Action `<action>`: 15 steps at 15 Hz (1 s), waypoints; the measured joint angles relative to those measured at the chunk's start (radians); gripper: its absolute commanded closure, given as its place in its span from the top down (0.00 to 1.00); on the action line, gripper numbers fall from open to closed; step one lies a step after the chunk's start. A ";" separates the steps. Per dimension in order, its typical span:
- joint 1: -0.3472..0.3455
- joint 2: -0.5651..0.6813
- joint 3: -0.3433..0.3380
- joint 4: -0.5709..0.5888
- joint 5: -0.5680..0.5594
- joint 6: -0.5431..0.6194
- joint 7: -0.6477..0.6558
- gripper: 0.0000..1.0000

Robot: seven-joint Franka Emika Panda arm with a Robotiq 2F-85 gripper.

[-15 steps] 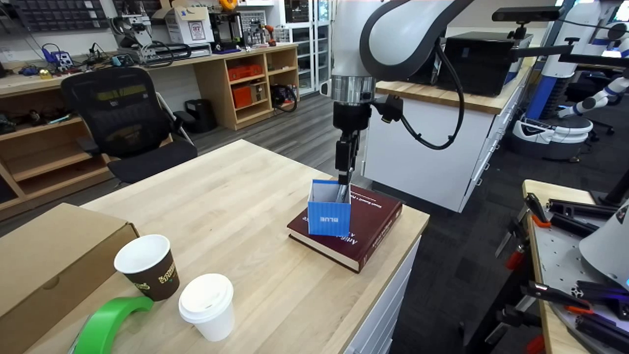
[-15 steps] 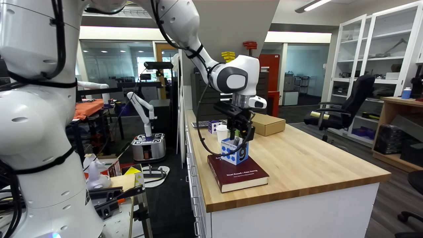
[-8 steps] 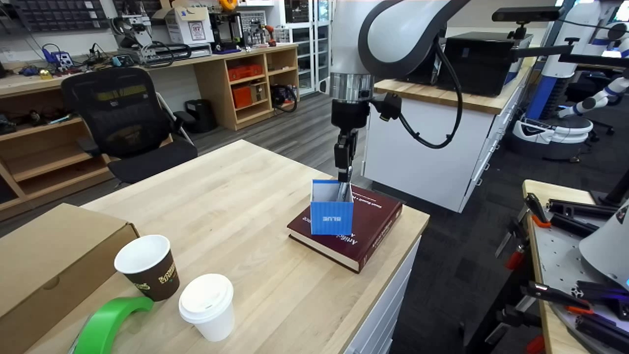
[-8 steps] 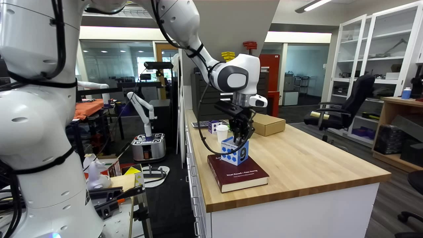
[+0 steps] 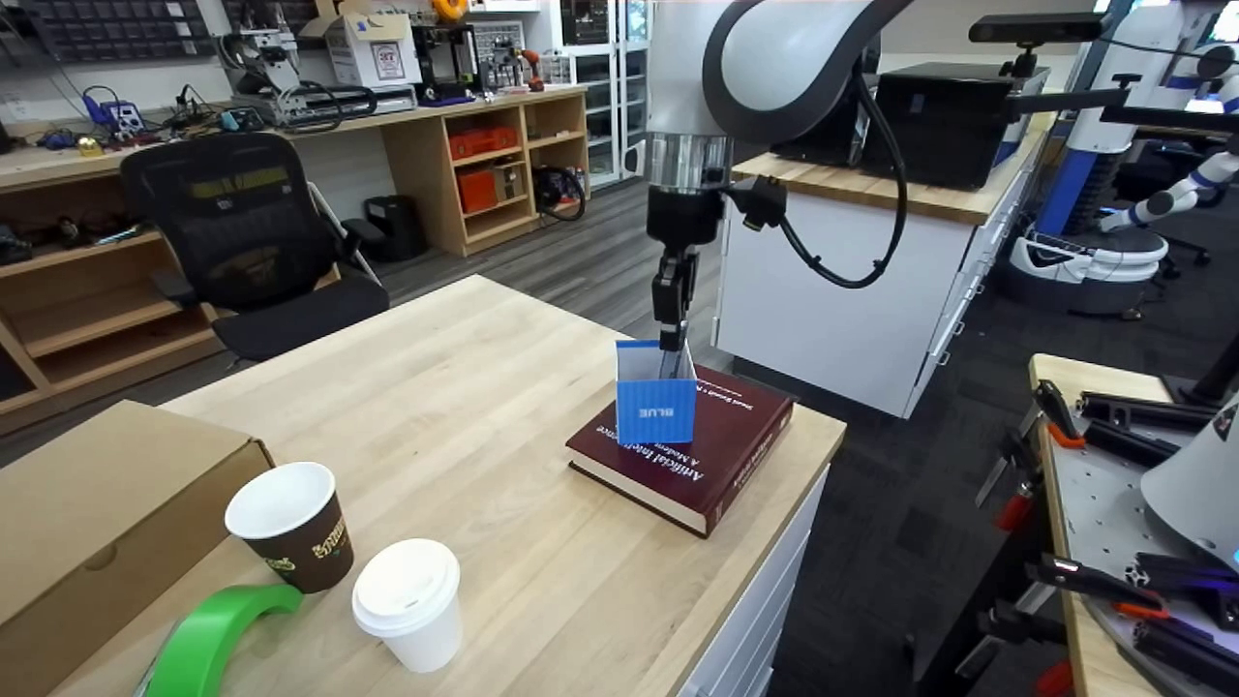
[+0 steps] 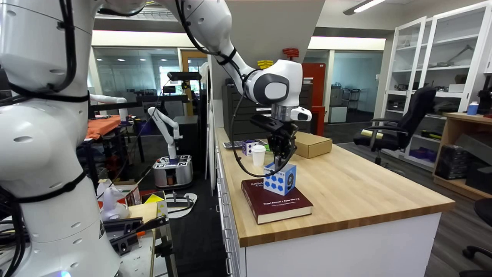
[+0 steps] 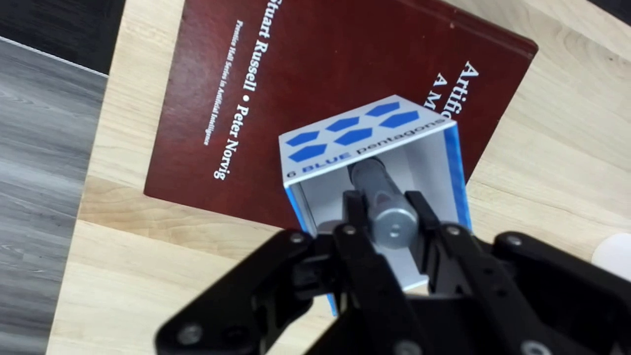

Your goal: Take the black marker out of the blue and white box and place it on top of the maroon book

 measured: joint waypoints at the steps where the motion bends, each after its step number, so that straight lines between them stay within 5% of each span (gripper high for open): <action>1: 0.001 -0.008 0.002 -0.001 0.000 0.000 -0.003 0.06; 15: 0.004 -0.215 0.007 -0.025 -0.079 -0.001 -0.005 0.06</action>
